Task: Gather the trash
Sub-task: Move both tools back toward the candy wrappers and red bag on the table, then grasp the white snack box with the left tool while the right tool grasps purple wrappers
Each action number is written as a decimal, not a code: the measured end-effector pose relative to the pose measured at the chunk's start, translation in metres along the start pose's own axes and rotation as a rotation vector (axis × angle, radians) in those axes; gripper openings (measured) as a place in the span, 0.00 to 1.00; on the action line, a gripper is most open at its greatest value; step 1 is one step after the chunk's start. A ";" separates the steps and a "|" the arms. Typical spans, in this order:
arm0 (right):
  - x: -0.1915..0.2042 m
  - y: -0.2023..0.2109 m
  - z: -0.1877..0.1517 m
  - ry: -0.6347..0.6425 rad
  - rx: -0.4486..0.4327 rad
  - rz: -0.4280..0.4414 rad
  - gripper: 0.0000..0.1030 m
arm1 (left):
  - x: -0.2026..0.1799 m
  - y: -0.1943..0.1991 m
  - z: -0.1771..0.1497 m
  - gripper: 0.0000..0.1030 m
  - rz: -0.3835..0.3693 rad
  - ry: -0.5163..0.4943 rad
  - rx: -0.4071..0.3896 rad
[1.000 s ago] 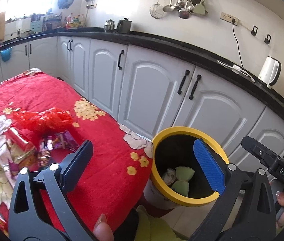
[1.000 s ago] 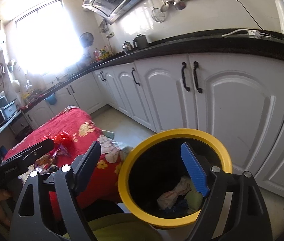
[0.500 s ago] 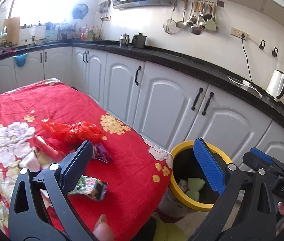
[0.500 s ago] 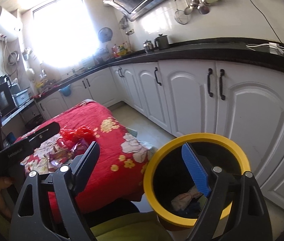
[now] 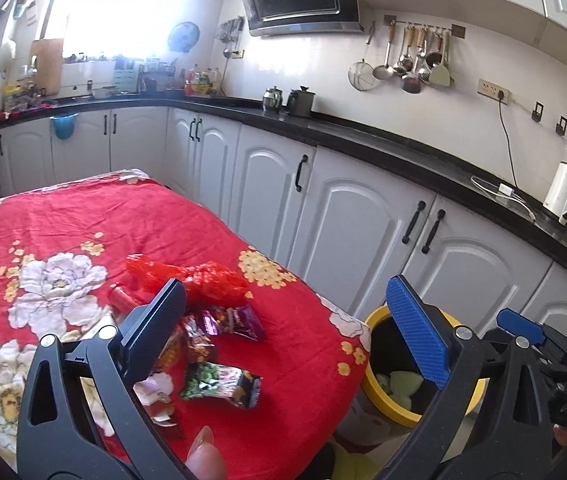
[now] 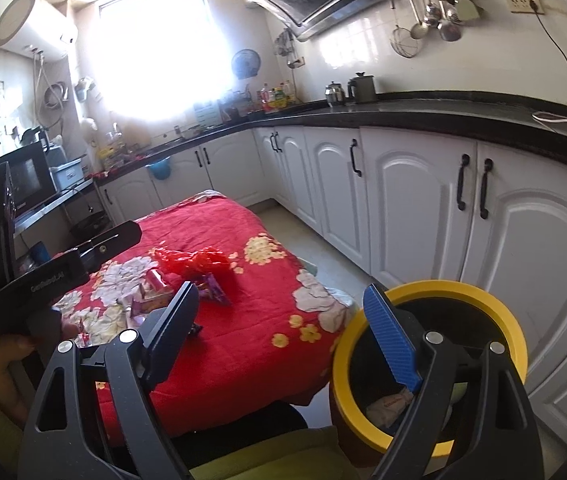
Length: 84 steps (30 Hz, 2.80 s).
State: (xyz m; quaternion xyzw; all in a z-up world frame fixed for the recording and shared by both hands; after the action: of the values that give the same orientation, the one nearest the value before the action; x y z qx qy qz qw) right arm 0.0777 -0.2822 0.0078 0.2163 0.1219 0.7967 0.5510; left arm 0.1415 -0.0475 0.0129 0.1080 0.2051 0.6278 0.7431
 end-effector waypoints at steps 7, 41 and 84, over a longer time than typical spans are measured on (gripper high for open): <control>0.022 -0.008 0.004 0.036 0.008 0.037 0.80 | 0.018 0.007 0.006 0.89 0.027 0.027 -0.019; 0.091 -0.103 0.008 0.169 0.119 0.146 0.80 | 0.157 -0.013 -0.011 0.89 0.259 0.269 0.132; 0.067 -0.210 -0.032 0.104 0.376 0.206 0.12 | 0.181 -0.080 -0.066 0.51 0.269 0.410 0.419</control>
State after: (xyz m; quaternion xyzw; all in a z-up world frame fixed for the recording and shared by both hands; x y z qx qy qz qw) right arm 0.2158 -0.1422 -0.0973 0.2853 0.2735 0.8222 0.4097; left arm 0.2069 0.1081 -0.1105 0.1557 0.4592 0.6733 0.5582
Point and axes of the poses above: each gripper's, at about its wrist camera, not at the fingertips, and y roughly against the way its jaws point, x to its left, z to its top, the point moved 2 cm from there along -y, roughly the way its jaws point, and after that the axes turned 1 degree about -x, right-handed, at the moved point
